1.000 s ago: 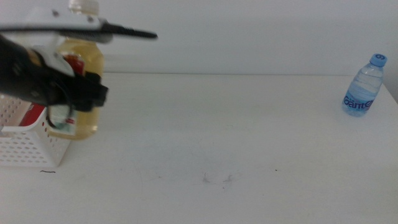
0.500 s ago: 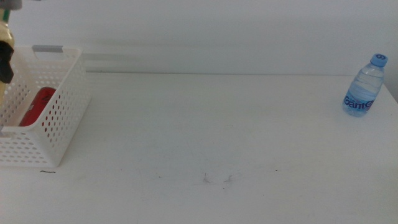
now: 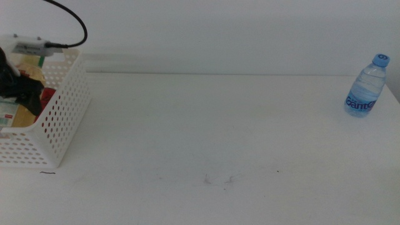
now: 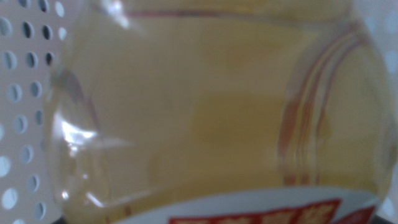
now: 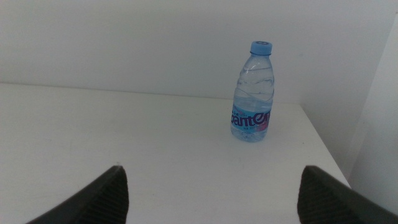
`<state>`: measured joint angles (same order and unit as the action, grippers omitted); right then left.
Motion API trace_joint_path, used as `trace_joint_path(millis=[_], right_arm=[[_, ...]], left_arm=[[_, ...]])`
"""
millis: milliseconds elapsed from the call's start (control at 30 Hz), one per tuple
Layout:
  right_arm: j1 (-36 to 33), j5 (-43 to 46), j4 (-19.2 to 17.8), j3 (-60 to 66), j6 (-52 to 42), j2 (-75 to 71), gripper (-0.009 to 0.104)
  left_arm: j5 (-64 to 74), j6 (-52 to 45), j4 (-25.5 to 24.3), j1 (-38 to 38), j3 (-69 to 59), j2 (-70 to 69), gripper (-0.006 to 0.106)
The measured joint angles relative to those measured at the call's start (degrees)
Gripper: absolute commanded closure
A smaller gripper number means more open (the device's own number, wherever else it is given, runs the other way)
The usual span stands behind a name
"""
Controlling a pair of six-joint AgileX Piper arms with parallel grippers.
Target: Use arms to grab the bottles and put them into the dustbin to the left of the table.
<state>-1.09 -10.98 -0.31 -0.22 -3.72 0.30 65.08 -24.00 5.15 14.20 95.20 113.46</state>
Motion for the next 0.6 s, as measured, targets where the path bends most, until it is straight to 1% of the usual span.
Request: trace_joint_path(millis=[33, 67, 100, 133, 233, 333, 433, 600], right_arm=[[0.00, 0.00, 0.00, 0.00, 0.00, 0.00, 0.004], [0.00, 0.00, 0.00, 0.00, 0.00, 0.00, 0.004], [0.00, 0.00, 0.00, 0.00, 0.00, 0.00, 0.004], [0.00, 0.00, 0.00, 0.00, 0.00, 0.00, 0.004], [0.00, 0.00, 0.00, 0.00, 0.00, 0.00, 0.004], [0.00, 0.00, 0.00, 0.00, 0.00, 0.00, 0.004], [0.00, 0.00, 0.00, 0.00, 0.00, 0.00, 0.004], [0.00, 0.00, 0.00, 0.00, 0.00, 0.00, 0.004]], left_arm=[[-0.09, 0.00, 0.00, 0.00, 0.00, 0.33, 0.050], [-0.09, 0.00, 0.00, 0.00, 0.00, 0.56, 0.037], [-0.13, 0.00, -0.27, 0.00, 0.00, 0.57, 0.016], [0.16, 0.21, -0.37, 0.00, 0.00, 0.29, 0.006], [1.62, 1.10, -0.78, 0.00, 0.12, -2.48, 0.007], [2.72, 1.50, 1.72, 0.00, 0.21, -7.29, 0.007], [3.80, 1.50, 7.60, 0.00, 0.34, -13.48, 0.007], [4.14, 0.11, 22.46, -0.58, -0.37, -22.70, 0.007]])
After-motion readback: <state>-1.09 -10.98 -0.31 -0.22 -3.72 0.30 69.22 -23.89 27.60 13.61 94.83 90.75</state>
